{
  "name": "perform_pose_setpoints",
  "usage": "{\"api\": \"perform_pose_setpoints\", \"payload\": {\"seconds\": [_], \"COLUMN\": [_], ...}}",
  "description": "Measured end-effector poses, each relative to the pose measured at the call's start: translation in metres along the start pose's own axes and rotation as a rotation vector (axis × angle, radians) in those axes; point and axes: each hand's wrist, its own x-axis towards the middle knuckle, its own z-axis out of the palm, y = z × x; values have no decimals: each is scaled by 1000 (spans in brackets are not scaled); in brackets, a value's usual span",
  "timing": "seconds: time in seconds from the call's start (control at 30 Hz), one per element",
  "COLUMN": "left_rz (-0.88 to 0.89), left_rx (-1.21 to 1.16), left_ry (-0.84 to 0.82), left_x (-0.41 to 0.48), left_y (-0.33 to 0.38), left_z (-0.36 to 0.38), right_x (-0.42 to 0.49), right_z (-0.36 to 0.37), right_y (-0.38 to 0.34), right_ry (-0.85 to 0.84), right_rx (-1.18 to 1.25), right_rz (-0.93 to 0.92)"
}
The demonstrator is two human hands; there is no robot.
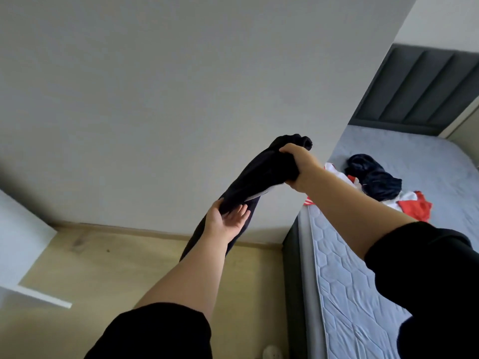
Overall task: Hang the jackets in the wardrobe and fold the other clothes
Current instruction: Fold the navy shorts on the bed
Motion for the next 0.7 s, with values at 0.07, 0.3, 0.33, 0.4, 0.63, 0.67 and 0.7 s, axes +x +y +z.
{"api": "perform_pose_setpoints", "payload": {"seconds": [0.07, 0.3, 0.33, 0.4, 0.63, 0.67, 0.7], "left_rz": [78, 214, 223, 258, 286, 297, 305], "left_rx": [-45, -170, -153, -67, 212, 208, 221], "left_ry": [45, 124, 145, 194, 129, 156, 129], "left_x": [23, 99, 109, 127, 209, 219, 229], "left_y": [-19, -106, -120, -145, -211, -220, -228], "left_z": [11, 46, 45, 39, -14, -24, -34], "right_x": [27, 111, 121, 141, 215, 228, 240], "right_z": [-36, -175, -194, -227, -317, -327, -337], "right_y": [-3, 13, 21, 39, 126, 143, 160], "right_ry": [-26, -96, -94, -62, 13, 33, 66], "right_rx": [-11, 110, 127, 148, 190, 194, 198], "right_rz": [11, 9, 15, 17, -37, -53, -70]}}
